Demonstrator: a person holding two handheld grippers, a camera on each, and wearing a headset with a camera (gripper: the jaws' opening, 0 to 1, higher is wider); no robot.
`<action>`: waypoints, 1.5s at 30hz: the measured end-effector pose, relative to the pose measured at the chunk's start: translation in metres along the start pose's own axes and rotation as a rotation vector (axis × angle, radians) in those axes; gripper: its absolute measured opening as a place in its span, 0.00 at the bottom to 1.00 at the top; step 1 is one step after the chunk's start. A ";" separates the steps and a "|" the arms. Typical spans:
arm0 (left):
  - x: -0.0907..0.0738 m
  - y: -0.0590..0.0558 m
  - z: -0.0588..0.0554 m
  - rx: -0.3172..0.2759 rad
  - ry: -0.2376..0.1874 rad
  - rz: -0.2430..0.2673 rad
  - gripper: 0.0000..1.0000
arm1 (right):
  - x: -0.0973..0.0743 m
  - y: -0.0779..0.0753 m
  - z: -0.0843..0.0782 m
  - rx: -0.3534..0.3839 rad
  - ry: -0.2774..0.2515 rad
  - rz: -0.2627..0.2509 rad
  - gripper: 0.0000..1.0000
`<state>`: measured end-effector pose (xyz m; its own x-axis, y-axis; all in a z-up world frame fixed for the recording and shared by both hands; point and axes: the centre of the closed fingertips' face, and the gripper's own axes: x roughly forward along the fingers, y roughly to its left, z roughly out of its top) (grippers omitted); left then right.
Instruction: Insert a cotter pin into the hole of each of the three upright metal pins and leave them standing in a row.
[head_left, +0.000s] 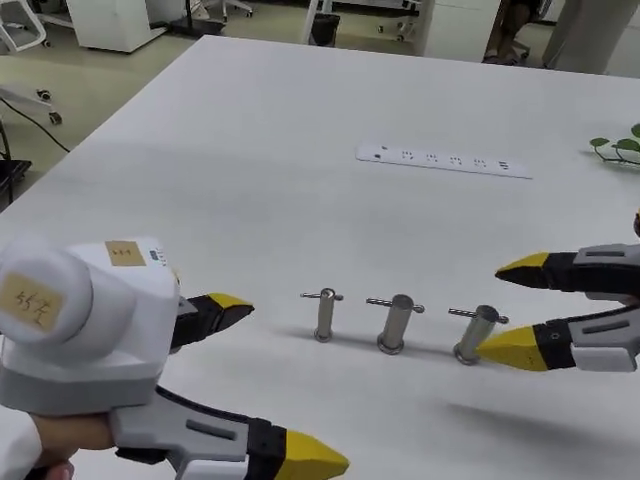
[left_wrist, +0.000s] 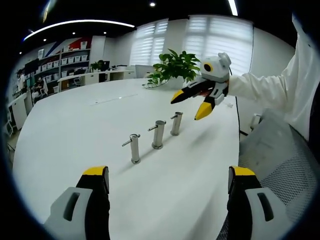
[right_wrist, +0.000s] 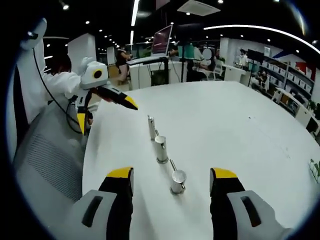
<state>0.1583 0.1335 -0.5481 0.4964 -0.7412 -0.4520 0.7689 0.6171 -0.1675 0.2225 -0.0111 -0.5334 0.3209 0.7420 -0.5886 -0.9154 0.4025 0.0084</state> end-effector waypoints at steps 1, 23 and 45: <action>-0.001 0.001 0.001 0.000 -0.011 0.007 0.99 | -0.002 0.001 0.000 0.014 -0.006 -0.011 0.64; -0.017 -0.001 0.014 -0.057 -0.055 0.020 0.99 | -0.031 0.037 -0.005 0.270 -0.109 -0.173 0.84; -0.015 -0.005 -0.006 -0.057 0.020 0.020 0.99 | -0.042 0.053 -0.029 0.280 -0.021 -0.192 0.92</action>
<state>0.1444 0.1433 -0.5455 0.5027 -0.7235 -0.4731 0.7345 0.6461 -0.2077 0.1534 -0.0364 -0.5322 0.4884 0.6481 -0.5843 -0.7366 0.6652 0.1221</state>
